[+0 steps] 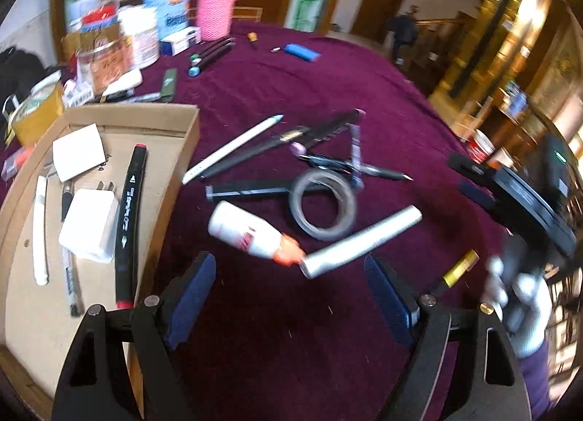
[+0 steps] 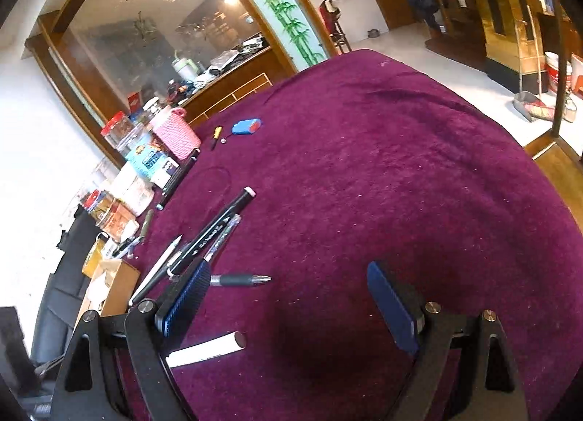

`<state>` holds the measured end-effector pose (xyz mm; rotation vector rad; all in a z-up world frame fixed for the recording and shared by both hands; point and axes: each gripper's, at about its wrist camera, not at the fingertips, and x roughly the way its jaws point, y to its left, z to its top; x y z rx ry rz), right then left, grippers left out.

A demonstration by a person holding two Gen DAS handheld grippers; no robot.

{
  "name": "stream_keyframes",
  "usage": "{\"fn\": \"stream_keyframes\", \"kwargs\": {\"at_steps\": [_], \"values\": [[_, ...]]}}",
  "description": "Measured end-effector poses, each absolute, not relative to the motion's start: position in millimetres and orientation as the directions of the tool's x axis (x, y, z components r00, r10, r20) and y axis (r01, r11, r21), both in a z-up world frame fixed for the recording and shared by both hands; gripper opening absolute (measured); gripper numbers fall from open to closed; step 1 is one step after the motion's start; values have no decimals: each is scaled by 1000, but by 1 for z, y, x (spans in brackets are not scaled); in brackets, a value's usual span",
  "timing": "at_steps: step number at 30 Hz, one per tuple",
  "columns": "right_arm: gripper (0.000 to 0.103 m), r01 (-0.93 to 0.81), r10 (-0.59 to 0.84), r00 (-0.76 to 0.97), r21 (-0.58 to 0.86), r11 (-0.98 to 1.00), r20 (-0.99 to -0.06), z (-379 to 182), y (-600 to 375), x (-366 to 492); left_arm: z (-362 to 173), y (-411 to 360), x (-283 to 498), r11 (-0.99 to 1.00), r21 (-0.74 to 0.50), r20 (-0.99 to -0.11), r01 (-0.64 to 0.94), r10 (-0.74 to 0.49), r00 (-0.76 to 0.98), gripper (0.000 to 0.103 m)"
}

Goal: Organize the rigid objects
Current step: 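Grasp the white glue bottle with orange cap using the left tool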

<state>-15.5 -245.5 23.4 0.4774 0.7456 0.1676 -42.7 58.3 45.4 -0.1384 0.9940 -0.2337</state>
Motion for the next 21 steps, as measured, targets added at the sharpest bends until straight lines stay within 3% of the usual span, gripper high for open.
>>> {"fn": "stream_keyframes", "kwargs": {"at_steps": [4,8,13,17,19,21], "values": [[90,5,331,726,487,874,-602,23,-247,-18,32,56,-25,981,-170,-829,98,-196,523,82],[90,5,334,724,489,872,-603,22,-248,-19,30,51,-20,989,-101,-824,107,-144,548,42],[90,6,338,717,491,871,-609,22,-246,-19,32,49,-19,986,-102,-830,131,-157,535,43],[90,4,333,717,481,877,-613,22,-244,-19,27,40,-12,990,-62,-836,127,-121,535,66],[90,6,330,715,477,879,-616,21,-243,-18,25,36,-12,989,-53,-826,136,-120,550,66],[90,9,326,713,473,881,-621,20,-243,-17,19,35,-8,987,-75,-833,141,-140,536,54]]}}
